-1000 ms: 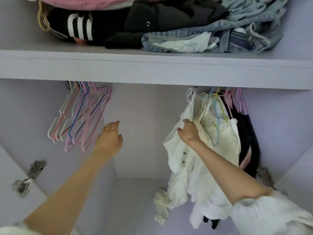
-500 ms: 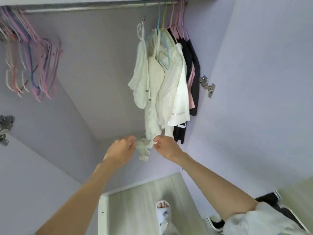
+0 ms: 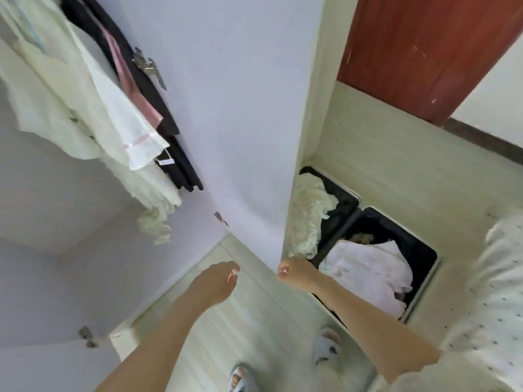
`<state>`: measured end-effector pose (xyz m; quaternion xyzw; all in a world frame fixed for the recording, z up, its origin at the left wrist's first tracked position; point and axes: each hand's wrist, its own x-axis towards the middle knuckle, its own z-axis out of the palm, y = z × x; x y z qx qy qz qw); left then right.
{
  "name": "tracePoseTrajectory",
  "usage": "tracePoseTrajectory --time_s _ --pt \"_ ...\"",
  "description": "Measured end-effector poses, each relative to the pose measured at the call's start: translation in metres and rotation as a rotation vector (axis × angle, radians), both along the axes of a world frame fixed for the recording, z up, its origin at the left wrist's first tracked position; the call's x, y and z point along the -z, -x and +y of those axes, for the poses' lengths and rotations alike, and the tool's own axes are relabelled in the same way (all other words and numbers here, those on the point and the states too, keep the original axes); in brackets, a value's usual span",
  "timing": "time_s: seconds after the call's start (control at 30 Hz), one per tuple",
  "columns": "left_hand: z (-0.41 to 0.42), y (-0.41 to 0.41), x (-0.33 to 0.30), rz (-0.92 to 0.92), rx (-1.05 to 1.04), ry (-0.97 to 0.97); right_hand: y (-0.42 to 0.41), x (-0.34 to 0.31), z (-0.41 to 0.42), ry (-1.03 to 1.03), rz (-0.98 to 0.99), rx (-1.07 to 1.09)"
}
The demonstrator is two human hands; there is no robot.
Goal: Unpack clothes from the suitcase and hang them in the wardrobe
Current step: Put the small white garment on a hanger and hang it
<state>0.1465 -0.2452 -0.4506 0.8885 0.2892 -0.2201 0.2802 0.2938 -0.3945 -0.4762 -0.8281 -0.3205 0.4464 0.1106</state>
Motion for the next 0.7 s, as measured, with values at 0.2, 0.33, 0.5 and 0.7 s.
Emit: tracePoseTrajectory --time_s 0.2,0.33,0.5,0.7 --pt "-0.087 -0.128 0.032 0.082 0.183 0.088 -0.099 0.05 -0.107 0.091 0.064 0.246" --pt "-0.132 -0.183 0.08 0.105 0.213 0.16 -0.149 0.089 -0.149 0.102 0.07 0.329" --pt "-0.154 -0.227 0.189 0.162 0.208 0.175 -0.197 0.186 -0.183 0.182 0.079 0.365" --pt "-0.159 -0.262 0.36 0.207 0.261 0.116 -0.224 0.356 -0.192 0.26 0.045 0.385"
